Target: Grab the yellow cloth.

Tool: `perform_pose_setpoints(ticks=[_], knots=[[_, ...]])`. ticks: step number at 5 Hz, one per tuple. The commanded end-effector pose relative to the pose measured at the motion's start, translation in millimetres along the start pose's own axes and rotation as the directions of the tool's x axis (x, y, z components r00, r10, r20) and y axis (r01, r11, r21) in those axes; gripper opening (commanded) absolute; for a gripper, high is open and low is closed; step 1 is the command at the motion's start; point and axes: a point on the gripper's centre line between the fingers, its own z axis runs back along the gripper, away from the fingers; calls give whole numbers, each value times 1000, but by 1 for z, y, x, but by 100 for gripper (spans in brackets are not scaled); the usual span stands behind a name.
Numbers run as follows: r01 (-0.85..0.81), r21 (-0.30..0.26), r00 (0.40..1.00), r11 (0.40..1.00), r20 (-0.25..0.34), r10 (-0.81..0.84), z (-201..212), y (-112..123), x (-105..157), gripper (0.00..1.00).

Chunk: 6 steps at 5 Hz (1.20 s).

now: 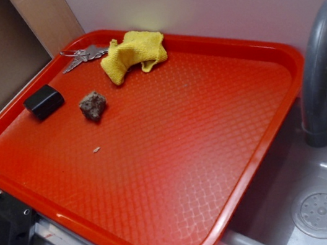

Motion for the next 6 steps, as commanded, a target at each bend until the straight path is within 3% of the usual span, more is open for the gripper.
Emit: perform_pose_setpoints(ticks=[1, 2, 3, 4, 5, 6], knots=[[0, 0, 1000, 1000, 0, 0, 0, 0, 0, 100], [-81, 46, 996, 996, 28, 80, -54, 43, 44, 100], [-44, 51, 993, 998, 111, 38, -79, 59, 97, 100], [-20, 12, 988, 1000, 155, 18, -98, 66, 146, 100], [28, 6, 982, 1000, 186, -29, -108, 53, 175, 100], [28, 6, 982, 1000, 186, -29, -108, 53, 175, 100]])
